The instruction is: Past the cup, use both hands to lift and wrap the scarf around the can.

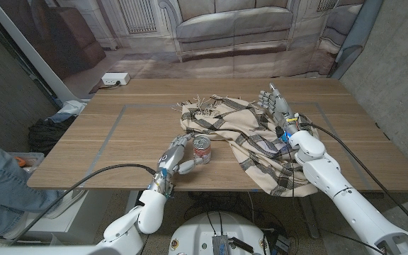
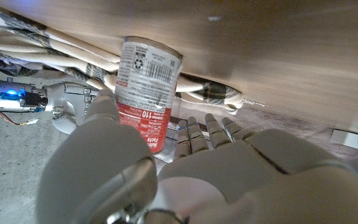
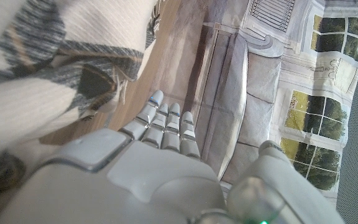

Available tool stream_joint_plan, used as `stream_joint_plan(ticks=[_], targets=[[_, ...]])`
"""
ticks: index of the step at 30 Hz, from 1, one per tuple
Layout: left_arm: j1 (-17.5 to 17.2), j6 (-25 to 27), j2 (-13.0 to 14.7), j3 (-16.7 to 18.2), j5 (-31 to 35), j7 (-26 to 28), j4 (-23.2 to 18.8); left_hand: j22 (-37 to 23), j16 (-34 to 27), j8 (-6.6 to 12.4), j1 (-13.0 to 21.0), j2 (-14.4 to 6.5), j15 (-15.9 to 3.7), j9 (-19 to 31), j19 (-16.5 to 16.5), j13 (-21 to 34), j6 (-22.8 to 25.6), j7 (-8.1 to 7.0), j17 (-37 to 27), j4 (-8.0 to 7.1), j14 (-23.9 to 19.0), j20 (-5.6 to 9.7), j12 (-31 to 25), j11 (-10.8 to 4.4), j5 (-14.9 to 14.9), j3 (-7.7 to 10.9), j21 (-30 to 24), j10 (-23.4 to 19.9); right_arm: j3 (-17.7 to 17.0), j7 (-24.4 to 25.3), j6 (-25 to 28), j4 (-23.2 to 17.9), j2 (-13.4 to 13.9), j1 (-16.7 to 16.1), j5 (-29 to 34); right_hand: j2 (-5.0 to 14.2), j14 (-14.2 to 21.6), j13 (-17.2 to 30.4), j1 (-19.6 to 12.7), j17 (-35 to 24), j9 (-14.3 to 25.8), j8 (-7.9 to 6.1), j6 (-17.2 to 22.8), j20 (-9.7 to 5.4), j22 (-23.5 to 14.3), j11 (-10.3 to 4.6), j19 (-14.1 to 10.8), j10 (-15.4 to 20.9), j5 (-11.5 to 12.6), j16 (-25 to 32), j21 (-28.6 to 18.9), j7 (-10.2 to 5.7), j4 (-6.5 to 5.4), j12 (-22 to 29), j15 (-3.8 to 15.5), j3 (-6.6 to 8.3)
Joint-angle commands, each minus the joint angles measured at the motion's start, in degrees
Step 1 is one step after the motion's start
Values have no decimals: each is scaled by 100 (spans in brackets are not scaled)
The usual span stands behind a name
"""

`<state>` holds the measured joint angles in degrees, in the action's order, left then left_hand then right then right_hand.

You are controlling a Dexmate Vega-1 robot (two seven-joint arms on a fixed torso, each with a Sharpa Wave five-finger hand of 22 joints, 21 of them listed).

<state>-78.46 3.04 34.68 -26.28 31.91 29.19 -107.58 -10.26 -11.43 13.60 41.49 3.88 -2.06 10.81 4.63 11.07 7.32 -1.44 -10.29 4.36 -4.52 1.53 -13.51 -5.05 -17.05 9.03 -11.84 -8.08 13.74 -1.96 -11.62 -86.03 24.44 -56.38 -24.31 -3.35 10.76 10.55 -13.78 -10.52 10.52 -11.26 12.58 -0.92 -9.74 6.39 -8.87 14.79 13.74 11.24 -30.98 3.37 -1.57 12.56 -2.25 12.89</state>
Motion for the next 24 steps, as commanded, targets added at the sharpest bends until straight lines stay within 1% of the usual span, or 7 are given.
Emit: stream_joint_plan(ticks=[1,7,8,9,15,19,24], targets=[[526,-267,-22,-399,-183,20,458,-25,-49,94,115,-49,-230,15,-165,13,253,-58,-4,72,-250,109,-61,-62,-62,11,-55,-251,-98,62,-2,-43,11,-119,-47,4,53,16,-38,-19,22,-9,44,-23,-14,7,-38,62,-25,39,12,-1,45,29,10,24],[680,-495,-99,-509,-205,360,648,-20,-133,280,660,-217,-490,16,-885,10,1216,-232,9,273,-998,428,-182,-240,-116,129,-221,-1096,-132,70,14,-78,31,-174,-70,11,57,16,-40,-20,22,-8,47,-16,-14,9,-47,63,-35,37,28,-5,48,27,7,24],[692,-528,-112,-516,-221,416,667,-21,-171,344,777,-286,-555,15,-1142,11,1535,-310,8,292,-1269,477,-266,-358,-99,162,-281,-1508,-135,71,24,-87,38,-179,-70,12,58,16,-41,-20,22,-9,50,-19,-14,13,-50,70,-37,37,30,-5,49,29,6,24],[705,-570,-110,-524,-239,450,685,-21,-195,373,882,-400,-596,16,-1289,9,1726,-328,6,298,-1465,520,-292,-330,-77,218,-309,-1714,-136,70,31,-94,44,-184,-69,13,54,17,-41,-20,22,-9,52,-19,-15,15,-51,66,-38,35,33,1,50,27,1,24],[736,-600,-120,-536,-327,553,677,-32,-254,616,1251,-861,-775,-2,-2261,3,3138,-416,16,280,-2640,427,-363,-503,308,440,-529,-2941,-141,44,89,-118,79,-195,-78,16,56,17,-39,-21,22,-8,53,-9,-15,19,-56,71,-47,33,49,-4,52,27,0,21],[721,-582,-170,-521,-377,668,664,-37,-249,668,1436,-1146,-884,-21,-2653,1,3865,-448,22,271,-3357,388,-321,-611,543,649,-608,-3646,-151,26,102,-122,94,-198,-84,17,56,18,-37,-22,23,-5,51,-5,-16,14,-57,59,-54,32,62,-5,54,20,1,18],[687,-529,-190,-489,-414,733,594,-34,-197,671,1557,-1284,-899,-26,-2881,5,4285,-445,25,265,-3754,357,-273,-619,613,836,-652,-4100,-165,4,111,-149,117,-200,-87,23,60,18,-37,-22,23,-4,52,-1,-16,15,-62,60,-63,31,77,-5,56,19,2,17]])
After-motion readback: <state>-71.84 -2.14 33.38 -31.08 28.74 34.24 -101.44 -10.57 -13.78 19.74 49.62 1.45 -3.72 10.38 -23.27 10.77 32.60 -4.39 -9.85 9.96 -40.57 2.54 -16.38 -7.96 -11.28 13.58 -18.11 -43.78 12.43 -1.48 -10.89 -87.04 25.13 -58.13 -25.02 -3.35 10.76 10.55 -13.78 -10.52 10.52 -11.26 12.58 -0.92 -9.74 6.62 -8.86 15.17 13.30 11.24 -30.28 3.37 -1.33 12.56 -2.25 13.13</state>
